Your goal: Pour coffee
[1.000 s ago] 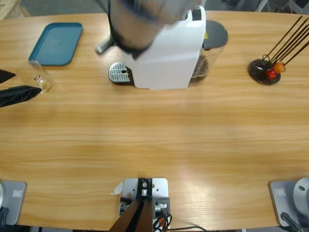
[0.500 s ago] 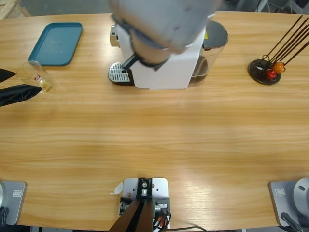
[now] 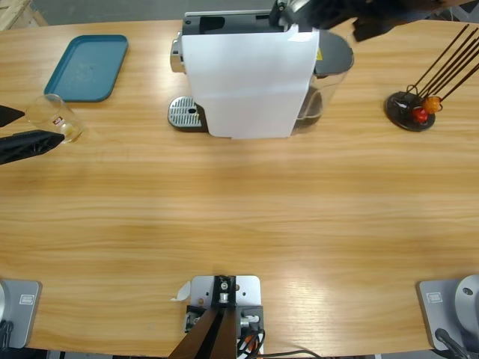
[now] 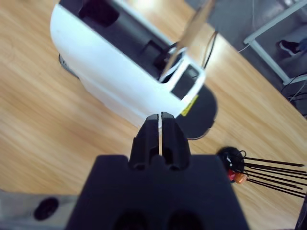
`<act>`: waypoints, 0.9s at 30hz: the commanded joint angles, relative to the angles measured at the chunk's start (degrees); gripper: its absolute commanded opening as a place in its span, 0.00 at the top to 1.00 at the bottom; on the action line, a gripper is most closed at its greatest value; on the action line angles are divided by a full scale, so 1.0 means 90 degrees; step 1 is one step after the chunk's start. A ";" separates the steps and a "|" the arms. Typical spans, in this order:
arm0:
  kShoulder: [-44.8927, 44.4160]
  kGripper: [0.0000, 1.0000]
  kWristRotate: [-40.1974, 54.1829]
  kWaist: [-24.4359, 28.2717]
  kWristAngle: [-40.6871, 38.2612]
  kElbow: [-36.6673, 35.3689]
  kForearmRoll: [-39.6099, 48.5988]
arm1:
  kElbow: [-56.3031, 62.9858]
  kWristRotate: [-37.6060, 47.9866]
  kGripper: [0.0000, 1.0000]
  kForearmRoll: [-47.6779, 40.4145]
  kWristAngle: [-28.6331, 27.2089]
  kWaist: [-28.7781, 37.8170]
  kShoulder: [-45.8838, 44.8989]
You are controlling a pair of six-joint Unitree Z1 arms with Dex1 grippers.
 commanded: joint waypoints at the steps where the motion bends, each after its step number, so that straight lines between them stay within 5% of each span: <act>1: -0.0070 0.04 -0.0055 -0.0038 -0.0099 0.0239 -0.0057 | 0.0188 -0.0358 1.00 -0.1067 -0.0812 -0.0291 -0.0010; 27: -0.0218 0.04 -0.0055 -0.0038 -0.0138 0.0276 -0.0057 | -0.0275 -0.1666 1.00 -0.1993 -0.1623 -0.0254 0.1143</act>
